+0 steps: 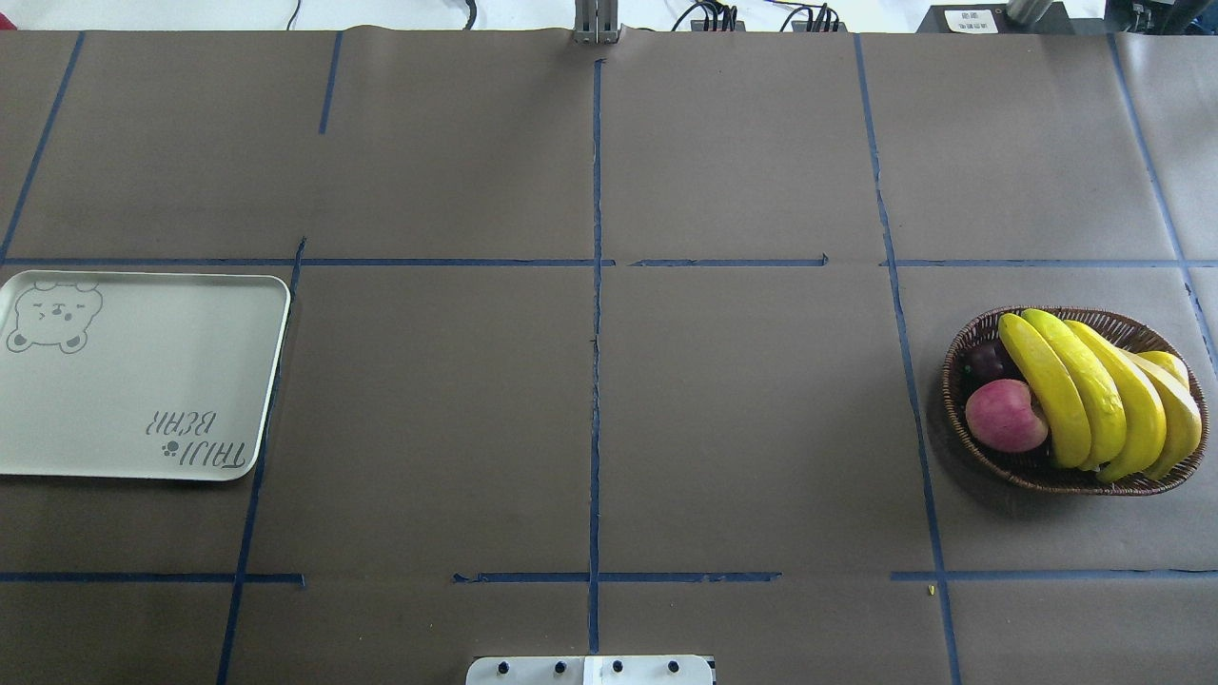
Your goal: Transfer all bananas from basket to plate
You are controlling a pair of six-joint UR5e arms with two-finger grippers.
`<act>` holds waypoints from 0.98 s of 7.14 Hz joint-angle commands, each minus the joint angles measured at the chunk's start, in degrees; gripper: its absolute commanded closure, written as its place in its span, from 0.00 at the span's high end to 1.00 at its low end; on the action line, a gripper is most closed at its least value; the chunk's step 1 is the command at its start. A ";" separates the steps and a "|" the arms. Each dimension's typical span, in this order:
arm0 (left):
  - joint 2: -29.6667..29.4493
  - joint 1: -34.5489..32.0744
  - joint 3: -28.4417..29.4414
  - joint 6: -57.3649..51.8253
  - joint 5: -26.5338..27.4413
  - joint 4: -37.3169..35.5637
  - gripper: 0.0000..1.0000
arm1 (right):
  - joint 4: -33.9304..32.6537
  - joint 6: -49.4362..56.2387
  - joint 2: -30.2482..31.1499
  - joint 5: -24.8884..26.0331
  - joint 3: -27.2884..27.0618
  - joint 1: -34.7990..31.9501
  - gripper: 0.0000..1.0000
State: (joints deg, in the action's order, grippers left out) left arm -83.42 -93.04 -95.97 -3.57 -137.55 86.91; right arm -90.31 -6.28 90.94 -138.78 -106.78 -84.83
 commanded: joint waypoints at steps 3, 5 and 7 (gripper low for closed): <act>0.45 -0.04 0.52 -0.38 -0.09 0.01 1.00 | 0.31 -24.15 0.64 13.14 -14.83 21.13 0.99; 0.45 -0.04 0.69 -0.47 -0.09 0.01 1.00 | 0.22 -25.01 1.87 14.58 -15.30 24.95 0.87; 0.45 0.05 0.43 -0.38 -0.09 0.01 1.00 | 0.04 -25.19 1.79 16.79 -14.78 30.31 0.85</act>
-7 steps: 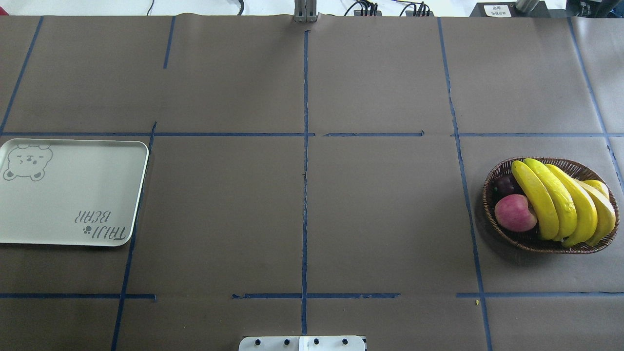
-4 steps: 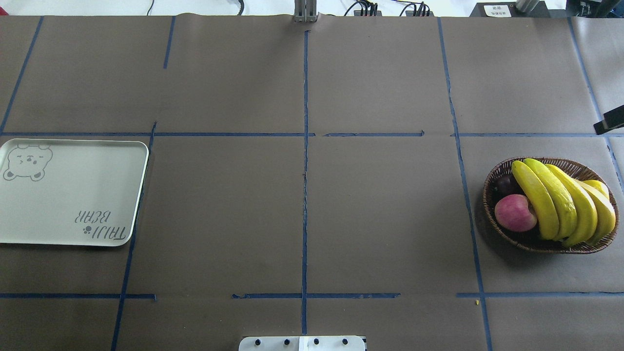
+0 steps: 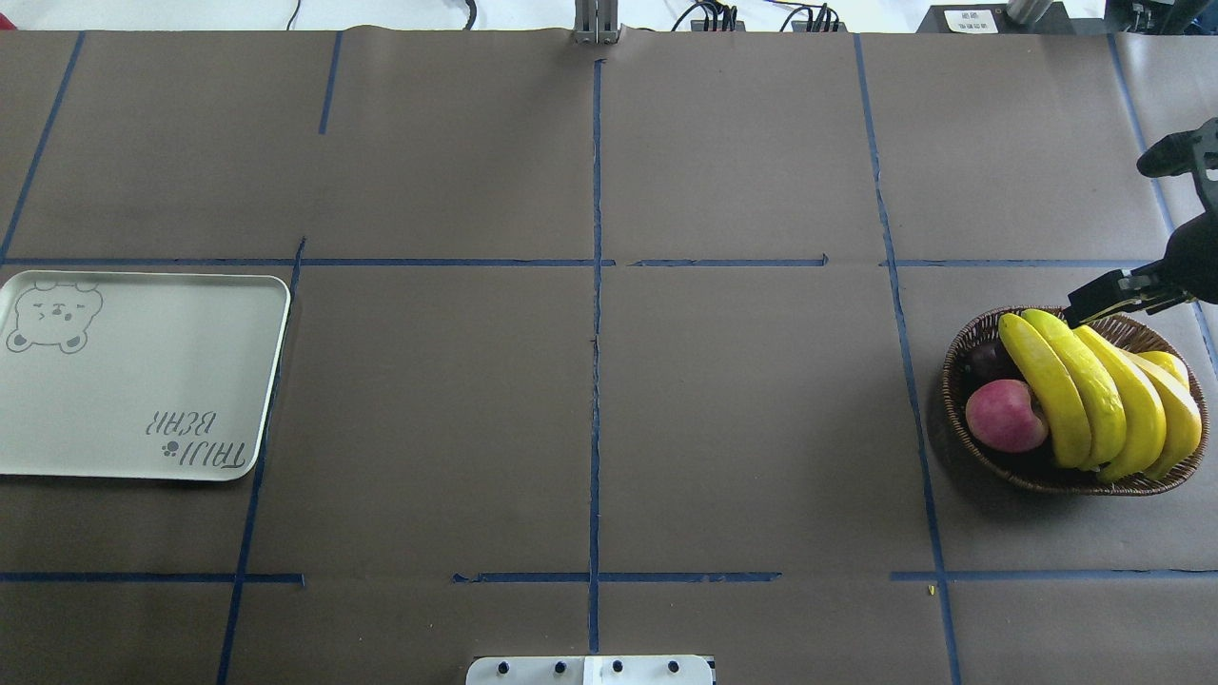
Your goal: Transfer all bananas from basket to plate
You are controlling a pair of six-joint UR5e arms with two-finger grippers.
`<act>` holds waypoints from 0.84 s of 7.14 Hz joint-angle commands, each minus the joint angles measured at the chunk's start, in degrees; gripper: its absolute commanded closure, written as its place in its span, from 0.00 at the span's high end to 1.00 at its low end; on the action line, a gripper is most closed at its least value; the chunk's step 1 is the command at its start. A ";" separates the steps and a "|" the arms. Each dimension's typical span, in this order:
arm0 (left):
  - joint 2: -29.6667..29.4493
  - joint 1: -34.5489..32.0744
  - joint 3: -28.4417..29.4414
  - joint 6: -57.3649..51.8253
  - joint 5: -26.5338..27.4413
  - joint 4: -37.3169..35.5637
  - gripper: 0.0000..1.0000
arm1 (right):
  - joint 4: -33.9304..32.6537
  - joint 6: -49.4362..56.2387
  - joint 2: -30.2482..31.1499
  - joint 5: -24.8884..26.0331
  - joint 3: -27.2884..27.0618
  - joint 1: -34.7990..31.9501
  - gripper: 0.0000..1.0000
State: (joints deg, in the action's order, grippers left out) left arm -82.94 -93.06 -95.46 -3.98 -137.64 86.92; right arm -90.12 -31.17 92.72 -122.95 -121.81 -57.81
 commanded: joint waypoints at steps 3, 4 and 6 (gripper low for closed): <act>-0.02 -0.01 -0.25 0.11 0.00 0.00 1.00 | 0.03 -0.30 0.01 1.04 3.06 6.64 0.69; -0.02 0.07 -0.25 0.11 0.00 0.00 1.00 | 0.03 -0.30 0.09 1.04 3.25 7.00 0.65; -0.02 -0.01 -0.60 0.20 0.00 0.00 1.00 | -0.67 -0.21 0.18 3.05 3.34 9.02 0.61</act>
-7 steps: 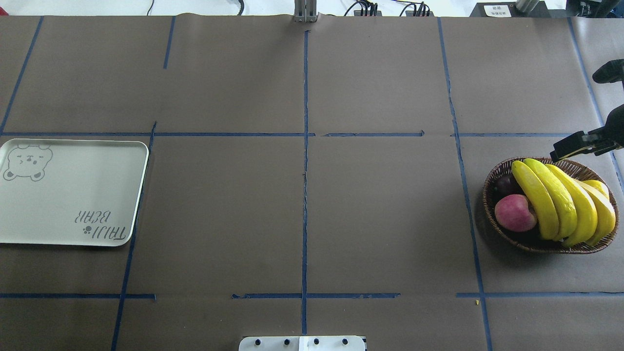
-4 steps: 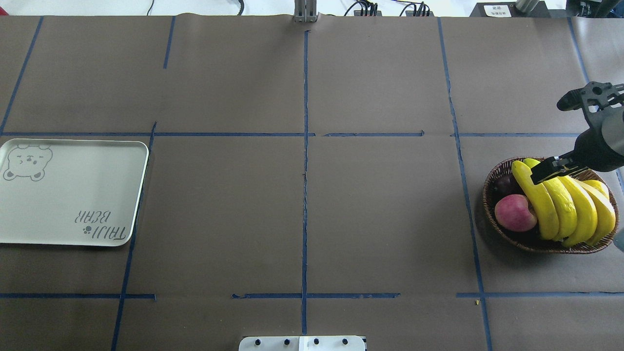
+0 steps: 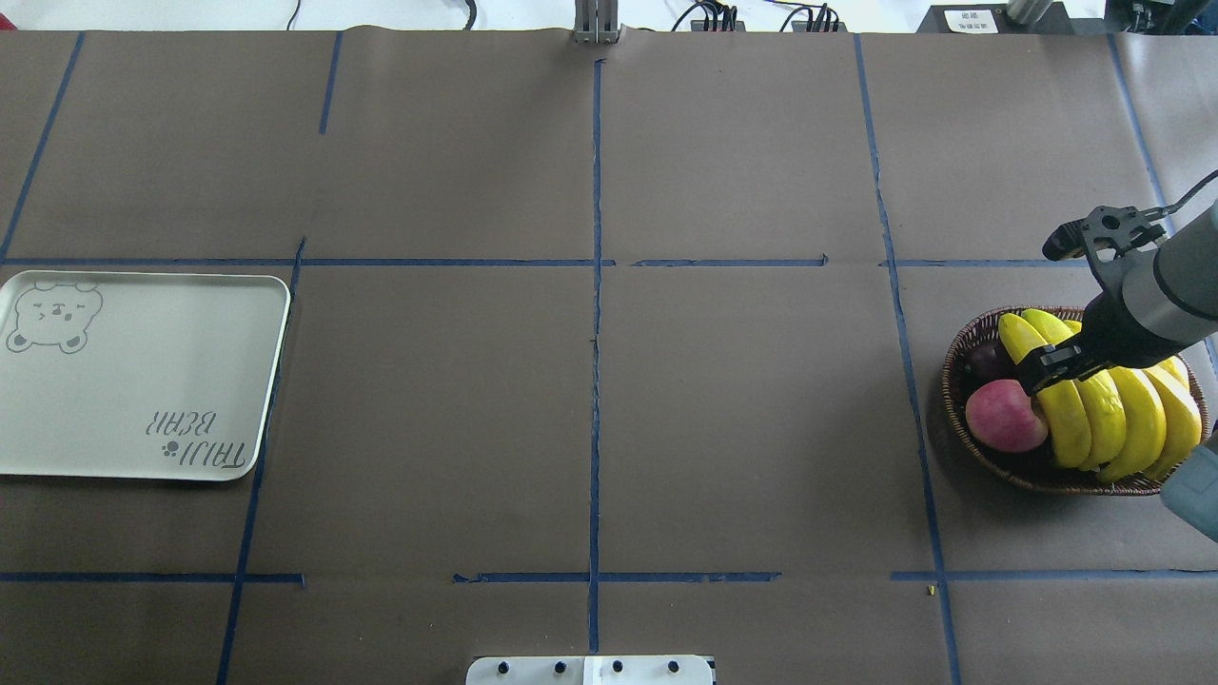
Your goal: Transfer all bananas from basket to plate
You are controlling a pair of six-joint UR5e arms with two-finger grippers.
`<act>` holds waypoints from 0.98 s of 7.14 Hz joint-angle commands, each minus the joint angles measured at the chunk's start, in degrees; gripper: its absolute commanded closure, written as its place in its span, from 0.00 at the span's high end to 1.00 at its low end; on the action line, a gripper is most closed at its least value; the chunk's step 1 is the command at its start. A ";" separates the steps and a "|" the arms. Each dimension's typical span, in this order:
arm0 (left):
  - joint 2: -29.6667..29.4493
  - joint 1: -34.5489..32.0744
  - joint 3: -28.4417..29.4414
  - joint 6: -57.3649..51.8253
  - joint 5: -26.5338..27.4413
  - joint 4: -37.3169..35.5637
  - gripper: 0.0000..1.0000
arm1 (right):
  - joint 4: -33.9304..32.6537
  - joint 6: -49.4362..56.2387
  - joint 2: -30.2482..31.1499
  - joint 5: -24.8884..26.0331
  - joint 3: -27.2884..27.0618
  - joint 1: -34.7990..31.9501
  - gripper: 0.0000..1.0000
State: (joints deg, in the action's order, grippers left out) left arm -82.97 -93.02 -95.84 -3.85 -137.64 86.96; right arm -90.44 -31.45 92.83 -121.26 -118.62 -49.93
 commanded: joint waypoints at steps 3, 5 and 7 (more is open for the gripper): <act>0.00 0.03 -0.31 0.24 -0.18 -0.04 1.00 | -0.35 0.69 1.48 2.60 0.85 1.42 0.61; -0.09 0.03 -0.31 0.24 -0.18 -0.04 1.00 | -0.26 0.69 1.39 2.60 1.29 1.68 0.57; -0.18 -0.06 -0.22 0.24 -0.26 -0.04 1.00 | -0.26 0.69 1.30 2.60 1.29 1.68 0.52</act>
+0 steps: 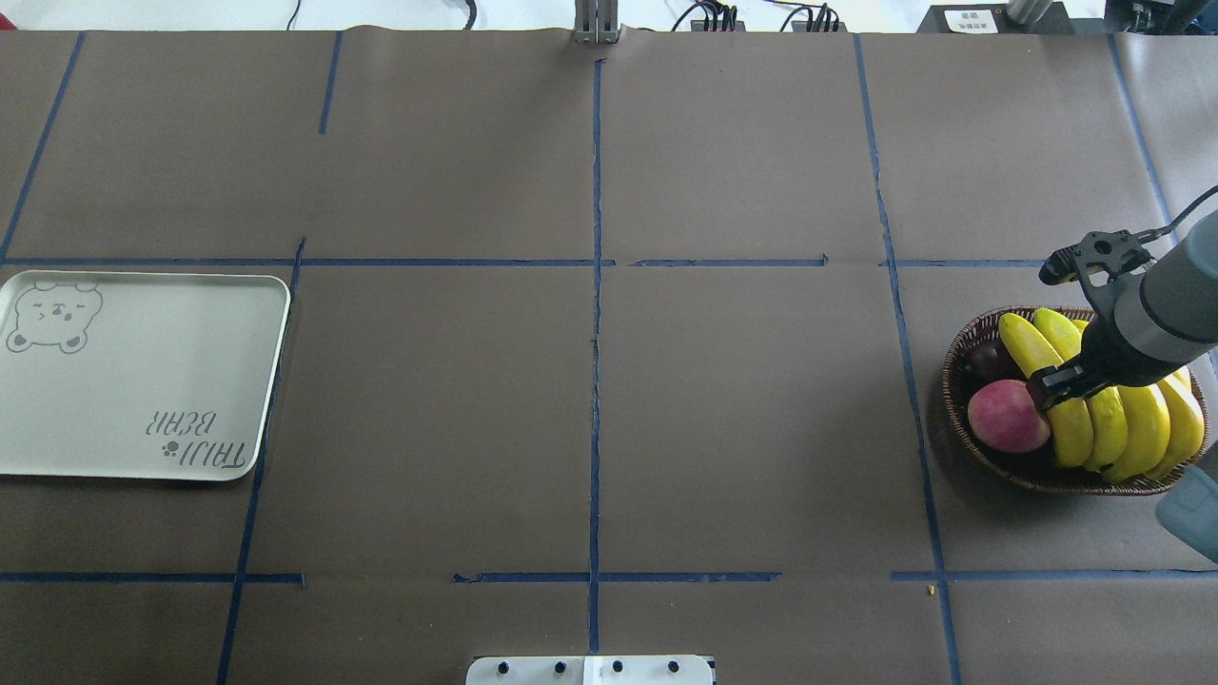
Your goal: Transfer all bananas from basket to plate
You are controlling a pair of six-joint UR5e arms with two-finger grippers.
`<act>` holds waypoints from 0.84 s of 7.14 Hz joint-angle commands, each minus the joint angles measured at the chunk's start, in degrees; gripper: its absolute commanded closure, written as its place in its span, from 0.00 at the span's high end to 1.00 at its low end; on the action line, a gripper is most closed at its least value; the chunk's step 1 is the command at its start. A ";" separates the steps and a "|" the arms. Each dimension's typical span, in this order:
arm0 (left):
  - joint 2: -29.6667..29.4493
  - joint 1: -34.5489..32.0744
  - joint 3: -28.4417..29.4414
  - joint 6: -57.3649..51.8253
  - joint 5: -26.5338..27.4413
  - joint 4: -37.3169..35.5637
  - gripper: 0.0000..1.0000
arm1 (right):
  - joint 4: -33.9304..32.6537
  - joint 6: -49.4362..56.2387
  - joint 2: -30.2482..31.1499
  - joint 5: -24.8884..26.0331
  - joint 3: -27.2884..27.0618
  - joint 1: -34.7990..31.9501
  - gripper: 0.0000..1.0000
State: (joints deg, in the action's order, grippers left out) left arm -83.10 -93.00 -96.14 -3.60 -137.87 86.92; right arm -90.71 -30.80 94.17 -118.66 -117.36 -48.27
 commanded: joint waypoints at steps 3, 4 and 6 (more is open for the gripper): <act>-0.04 -0.07 -0.01 0.00 -0.12 0.00 1.00 | -0.08 0.04 0.05 0.01 0.20 0.02 0.54; -0.04 0.01 -0.01 0.00 -0.12 0.00 1.00 | -0.08 0.04 -0.03 0.01 0.72 0.19 0.55; -0.04 0.01 -0.01 0.00 -0.12 0.00 1.00 | -0.08 -0.05 -0.04 0.01 0.82 0.19 0.54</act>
State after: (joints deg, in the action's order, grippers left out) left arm -83.15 -93.00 -96.15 -3.60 -137.98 86.92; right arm -90.79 -30.82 94.14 -118.65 -116.64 -48.11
